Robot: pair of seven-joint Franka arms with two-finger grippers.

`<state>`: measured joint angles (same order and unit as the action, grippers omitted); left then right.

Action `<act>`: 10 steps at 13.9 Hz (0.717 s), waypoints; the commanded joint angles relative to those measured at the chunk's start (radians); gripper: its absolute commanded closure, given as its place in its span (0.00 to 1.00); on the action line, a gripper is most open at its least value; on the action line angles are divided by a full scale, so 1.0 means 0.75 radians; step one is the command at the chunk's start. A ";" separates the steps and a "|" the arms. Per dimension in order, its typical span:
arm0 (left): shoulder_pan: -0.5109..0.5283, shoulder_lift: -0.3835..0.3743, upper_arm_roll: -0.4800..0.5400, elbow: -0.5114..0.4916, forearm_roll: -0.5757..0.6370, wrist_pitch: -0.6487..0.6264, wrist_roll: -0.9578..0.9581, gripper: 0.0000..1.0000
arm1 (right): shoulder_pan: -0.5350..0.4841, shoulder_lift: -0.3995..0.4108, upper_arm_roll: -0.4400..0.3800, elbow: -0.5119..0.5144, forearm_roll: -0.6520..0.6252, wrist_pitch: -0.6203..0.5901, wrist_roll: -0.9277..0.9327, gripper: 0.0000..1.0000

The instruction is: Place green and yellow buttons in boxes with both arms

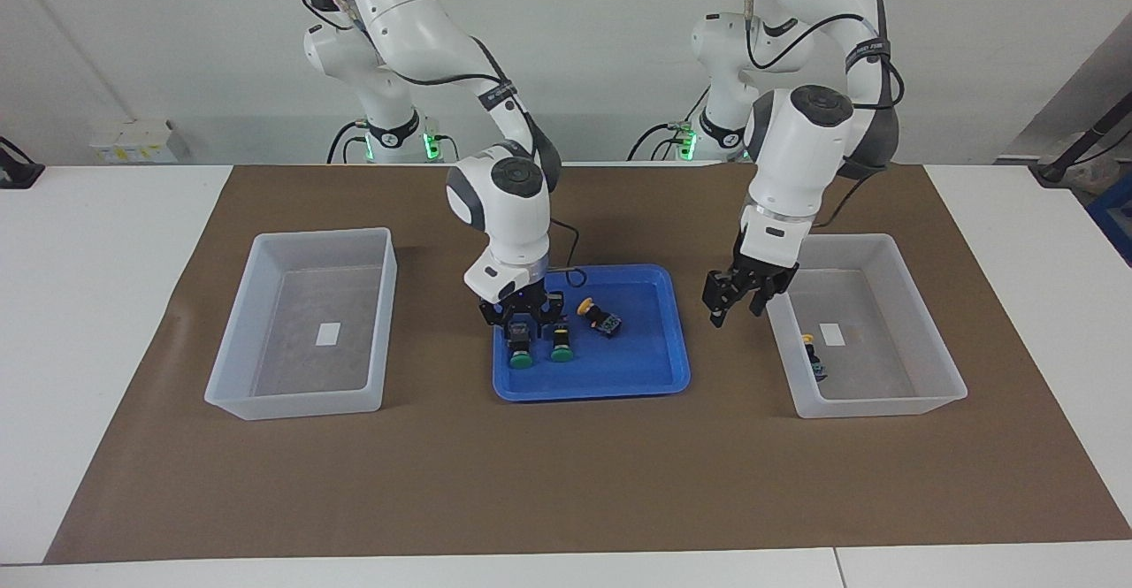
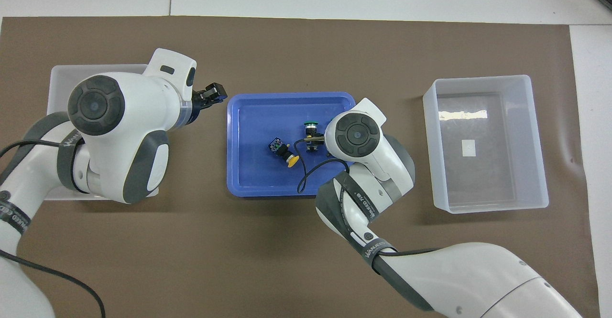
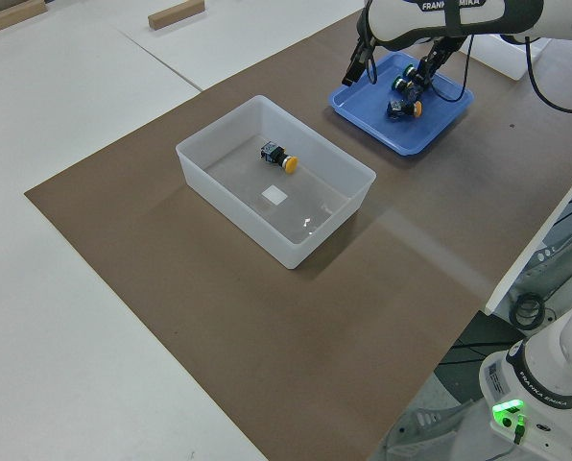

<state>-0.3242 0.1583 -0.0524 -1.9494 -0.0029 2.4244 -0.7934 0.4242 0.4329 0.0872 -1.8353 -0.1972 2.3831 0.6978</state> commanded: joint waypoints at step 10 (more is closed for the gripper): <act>-0.296 0.091 0.023 -0.139 -0.008 0.173 -0.590 0.23 | -0.273 -0.434 0.006 -0.179 -0.023 -0.263 -0.167 1.00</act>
<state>-0.4982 0.2227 -0.0530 -2.0221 -0.0029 2.5344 -1.1798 0.2719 0.1843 0.0812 -1.8760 -0.1976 2.1724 0.6259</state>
